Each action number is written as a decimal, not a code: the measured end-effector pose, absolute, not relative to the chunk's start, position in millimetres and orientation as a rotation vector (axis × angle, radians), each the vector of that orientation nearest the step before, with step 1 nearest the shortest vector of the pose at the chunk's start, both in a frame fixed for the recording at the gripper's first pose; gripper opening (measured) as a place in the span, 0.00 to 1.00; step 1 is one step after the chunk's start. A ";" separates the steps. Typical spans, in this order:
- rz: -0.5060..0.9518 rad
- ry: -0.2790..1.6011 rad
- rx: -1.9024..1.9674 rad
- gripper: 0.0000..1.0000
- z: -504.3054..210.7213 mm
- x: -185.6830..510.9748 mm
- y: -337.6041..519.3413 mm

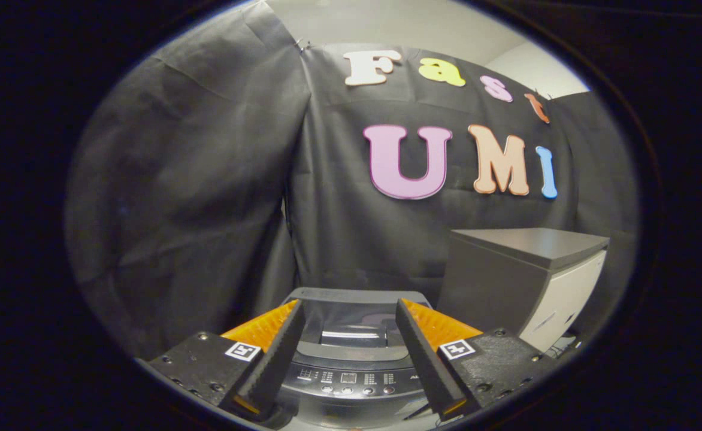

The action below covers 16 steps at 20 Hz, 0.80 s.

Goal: Put the clothes into the washing machine and then close the washing machine lid.

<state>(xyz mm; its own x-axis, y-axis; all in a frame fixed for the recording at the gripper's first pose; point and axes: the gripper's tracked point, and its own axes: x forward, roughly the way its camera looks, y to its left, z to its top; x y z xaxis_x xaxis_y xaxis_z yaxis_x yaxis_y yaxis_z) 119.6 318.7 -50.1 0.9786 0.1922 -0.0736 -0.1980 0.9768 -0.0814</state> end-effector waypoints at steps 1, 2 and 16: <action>0.195 0.046 -0.081 0.93 -40.1 111.7 315.3; 0.193 0.032 -0.080 0.93 -33.3 100.9 311.4; 0.235 0.002 -0.144 0.93 3.8 32.1 269.6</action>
